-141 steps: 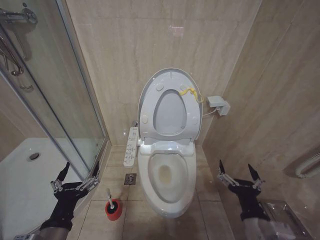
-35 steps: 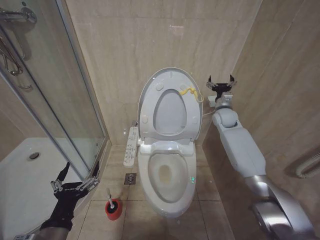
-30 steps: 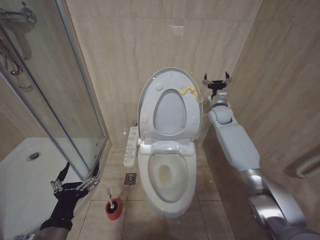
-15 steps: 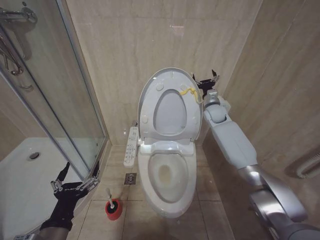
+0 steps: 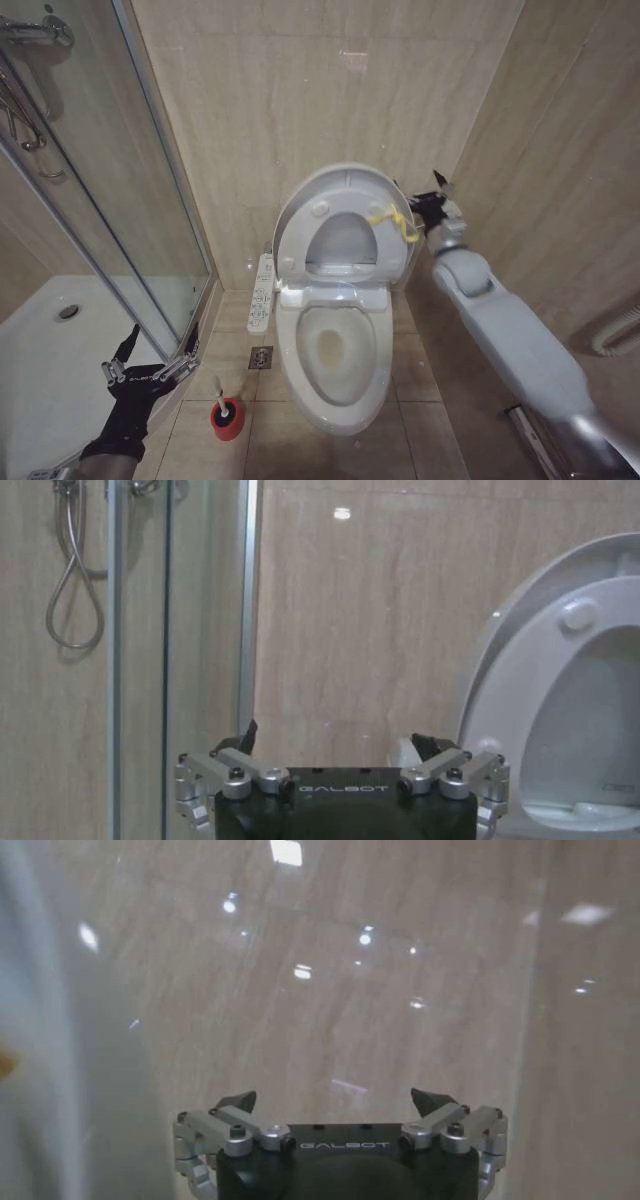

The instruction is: Open the toilet lid, clean the toilet bowl with a toilet brush, close the toilet lid, and flush.

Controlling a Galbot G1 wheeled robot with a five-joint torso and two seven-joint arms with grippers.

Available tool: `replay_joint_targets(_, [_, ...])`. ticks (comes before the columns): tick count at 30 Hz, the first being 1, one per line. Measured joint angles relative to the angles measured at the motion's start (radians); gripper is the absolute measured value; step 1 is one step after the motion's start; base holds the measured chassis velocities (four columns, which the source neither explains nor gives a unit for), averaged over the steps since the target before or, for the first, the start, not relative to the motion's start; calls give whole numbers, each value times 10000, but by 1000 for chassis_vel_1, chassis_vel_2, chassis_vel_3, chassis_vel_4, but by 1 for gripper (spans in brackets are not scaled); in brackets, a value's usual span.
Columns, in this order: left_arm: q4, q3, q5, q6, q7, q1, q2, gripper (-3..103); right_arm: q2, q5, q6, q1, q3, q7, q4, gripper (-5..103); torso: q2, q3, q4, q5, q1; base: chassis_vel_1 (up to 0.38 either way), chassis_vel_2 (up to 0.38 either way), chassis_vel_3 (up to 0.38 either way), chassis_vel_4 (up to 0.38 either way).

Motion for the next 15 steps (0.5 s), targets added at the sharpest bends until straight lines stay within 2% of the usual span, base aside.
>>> replay_joint_targets(3, [0, -1, 0, 0, 0, 0, -1, 100, -176, 236, -431, -794, 516, 151, 881, 100, 0, 0, 0, -3, 0, 0, 0, 0, 0])
replay_joint_targets(6, [0, 0, 0, 0, 0, 0, -1, 100, -159, 838, -1273, -2343, 1295, 796, 2553, 100, 0, 0, 3, -5, -1, 0, 0, 0, 0])
replay_joint_targets(7, [0, 0, 0, 0, 0, 0, -1, 100, -159, 838, -1273, -2343, 1295, 796, 2553, 100, 0, 0, 3, -5, -1, 0, 0, 0, 0])
replay_joint_targets(10, [0, 0, 0, 0, 0, 0, -1, 100, 140, 1197, -1645, -3588, 1891, 1090, 3544, 100, 0, 0, 3, -4, -1, 0, 0, 0, 0])
replay_joint_targets(15, [1, 0, 0, 0, 0, 0, -1, 100, 451, 1207, -1671, -4926, 2621, 913, 4082, 100, 0, 1, 4, -5, 0, 0, 0, 0, 0])
